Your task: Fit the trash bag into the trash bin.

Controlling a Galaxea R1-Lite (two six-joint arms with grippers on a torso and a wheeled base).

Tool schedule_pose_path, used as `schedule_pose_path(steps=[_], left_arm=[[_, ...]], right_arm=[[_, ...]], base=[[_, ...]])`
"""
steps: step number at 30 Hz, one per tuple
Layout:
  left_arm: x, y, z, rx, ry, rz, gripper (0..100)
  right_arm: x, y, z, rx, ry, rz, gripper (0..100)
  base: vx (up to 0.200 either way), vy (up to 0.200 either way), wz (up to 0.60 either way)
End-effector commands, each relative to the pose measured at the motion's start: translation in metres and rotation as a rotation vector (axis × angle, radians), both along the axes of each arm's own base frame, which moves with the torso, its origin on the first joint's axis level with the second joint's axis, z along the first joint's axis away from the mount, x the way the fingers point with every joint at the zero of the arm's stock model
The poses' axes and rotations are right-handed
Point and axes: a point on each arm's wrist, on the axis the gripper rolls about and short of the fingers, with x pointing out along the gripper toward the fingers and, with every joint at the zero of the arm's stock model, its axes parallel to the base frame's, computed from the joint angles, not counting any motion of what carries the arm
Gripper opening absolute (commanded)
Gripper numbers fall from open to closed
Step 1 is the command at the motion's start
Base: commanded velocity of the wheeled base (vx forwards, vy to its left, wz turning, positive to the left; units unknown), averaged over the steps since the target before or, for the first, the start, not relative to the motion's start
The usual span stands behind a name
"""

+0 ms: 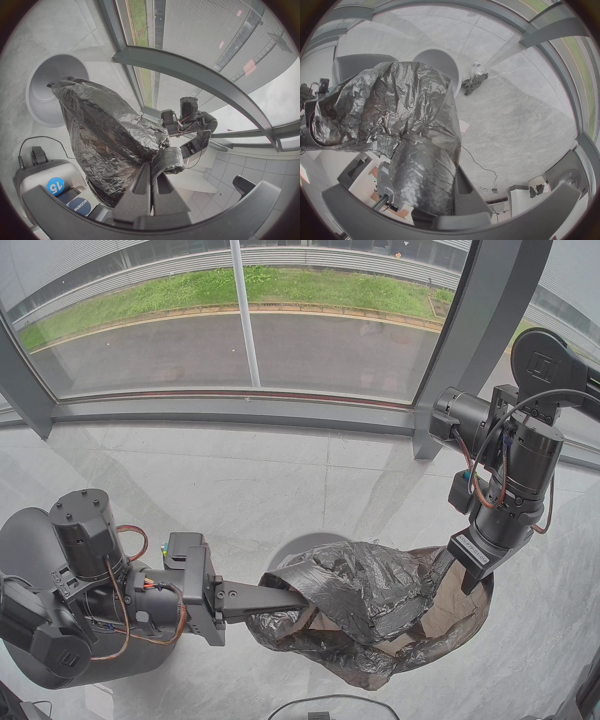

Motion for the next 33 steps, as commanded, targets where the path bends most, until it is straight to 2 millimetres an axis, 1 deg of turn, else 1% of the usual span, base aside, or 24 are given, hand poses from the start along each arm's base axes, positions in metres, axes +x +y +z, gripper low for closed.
schedule_pose_path(steps=[1,3,4,7,9,14,17,18,19,22,23,24,25,26,29,31,33], left_arm=[[0.009,-0.016,-0.016,0.021,0.035,-0.035,0],[0.009,-0.020,-0.018,0.021,0.035,-0.048,0],[0.010,-0.023,-0.022,0.023,0.039,-0.054,0],[0.012,-0.025,-0.027,0.028,0.048,-0.055,0],[0.012,-0.025,-0.028,0.029,0.049,-0.055,0],[0.015,-0.024,-0.031,0.034,0.057,-0.046,0],[0.019,-0.022,-0.034,0.038,0.062,-0.031,0],[0.020,-0.021,-0.034,0.039,0.064,-0.024,0],[0.024,-0.017,-0.035,0.040,0.066,-0.006,0],[0.030,-0.013,-0.040,0.047,0.077,0.018,0],[0.033,-0.011,-0.041,0.047,0.079,0.027,0],[0.033,-0.011,-0.041,0.047,0.079,0.027,0],[0.038,-0.009,-0.042,0.044,0.074,0.044,0],[0.040,-0.009,-0.044,0.041,0.072,0.046,0],[0.044,-0.009,-0.049,0.035,0.062,0.052,0],[0.051,-0.008,-0.058,0.032,0.060,0.064,0],[0.057,-0.003,-0.063,0.025,0.051,0.086,0]], right_arm=[[0.001,-0.004,0.001,-0.003,0.004,-0.024,0],[0.001,-0.005,0.001,-0.003,0.000,-0.028,0],[0.003,-0.007,0.001,-0.004,0.002,-0.034,0],[0.008,-0.009,-0.003,-0.008,0.017,-0.053,0],[0.016,-0.006,-0.012,-0.022,0.040,-0.060,0],[0.039,0.006,-0.042,-0.050,0.083,-0.068,0],[0.058,0.020,-0.065,-0.029,0.053,-0.094,0],[0.062,0.023,-0.069,-0.025,0.047,-0.103,0],[0.072,0.030,-0.082,-0.008,0.026,-0.137,0],[0.083,0.038,-0.100,-0.004,0.021,-0.149,0],[0.085,0.040,-0.104,-0.007,0.025,-0.149,0],[0.085,0.040,-0.104,-0.007,0.025,-0.149,0],[0.088,0.045,-0.111,-0.005,0.020,-0.146,0],[0.089,0.048,-0.114,0.001,0.012,-0.152,0],[0.092,0.053,-0.118,0.018,-0.006,-0.174,0],[0.092,0.058,-0.122,0.023,-0.012,-0.175,0],[0.091,0.062,-0.124,0.024,-0.011,-0.172,0]], base=[[0.000,0.000,0.00],[0.000,0.000,0.00],[0.000,0.000,0.00],[0.000,0.000,0.00],[0.000,0.000,0.00],[0.000,0.000,0.00],[0.000,0.000,0.00],[0.000,0.000,0.00],[0.000,0.000,0.00],[0.000,0.000,0.00],[0.000,0.000,0.00],[0.000,0.000,0.00],[0.000,0.000,0.00],[0.000,0.000,0.00],[0.000,0.000,0.00],[0.000,0.000,0.00],[0.000,0.000,0.00]])
